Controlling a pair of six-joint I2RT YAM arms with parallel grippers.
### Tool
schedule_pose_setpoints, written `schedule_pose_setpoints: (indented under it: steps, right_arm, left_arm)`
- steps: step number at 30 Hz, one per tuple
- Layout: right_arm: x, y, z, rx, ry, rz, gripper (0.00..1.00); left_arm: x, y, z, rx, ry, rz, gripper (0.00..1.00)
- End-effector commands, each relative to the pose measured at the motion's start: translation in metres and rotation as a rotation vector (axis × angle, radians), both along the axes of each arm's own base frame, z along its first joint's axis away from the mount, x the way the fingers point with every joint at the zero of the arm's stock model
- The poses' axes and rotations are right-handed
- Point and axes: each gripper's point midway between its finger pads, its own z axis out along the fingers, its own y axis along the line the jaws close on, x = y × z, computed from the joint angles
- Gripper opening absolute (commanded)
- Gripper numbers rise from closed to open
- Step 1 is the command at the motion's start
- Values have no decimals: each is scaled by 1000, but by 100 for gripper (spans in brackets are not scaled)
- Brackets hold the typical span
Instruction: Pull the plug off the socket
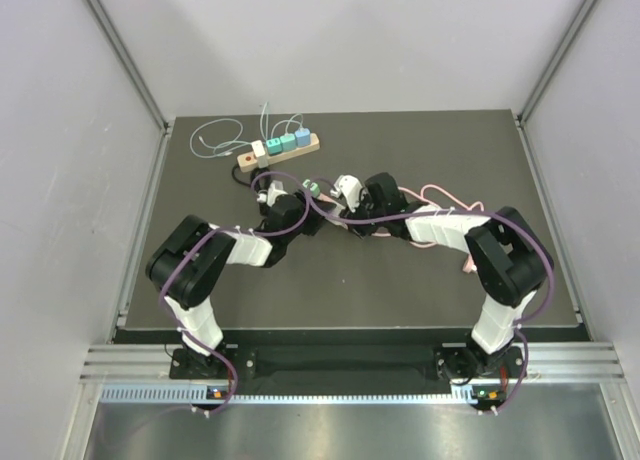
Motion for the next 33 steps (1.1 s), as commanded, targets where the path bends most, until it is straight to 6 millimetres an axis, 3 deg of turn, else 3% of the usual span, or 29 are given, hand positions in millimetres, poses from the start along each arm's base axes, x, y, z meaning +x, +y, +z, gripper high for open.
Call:
schedule_pose_setpoints:
  steps: [1,19,26,29,33]
  right_arm:
    - [2,18,37,51,-132,57,0]
    - [-4,26,45,26,-207,97,0]
    - [-3,26,41,15,-207,97,0]
    - [-2,25,40,14,-206,91,0]
    - [1,25,42,21,-208,76,0]
  left_arm:
    - [17,-6,42,-5,-116,6,51]
    - [30,-27,28,12,-84,-58,38]
    - [28,-35,37,-10,-98,-105,31]
    - [25,-38,43,-24,-101,-126,32]
    - [19,-44,44,-50,-73,-160,41]
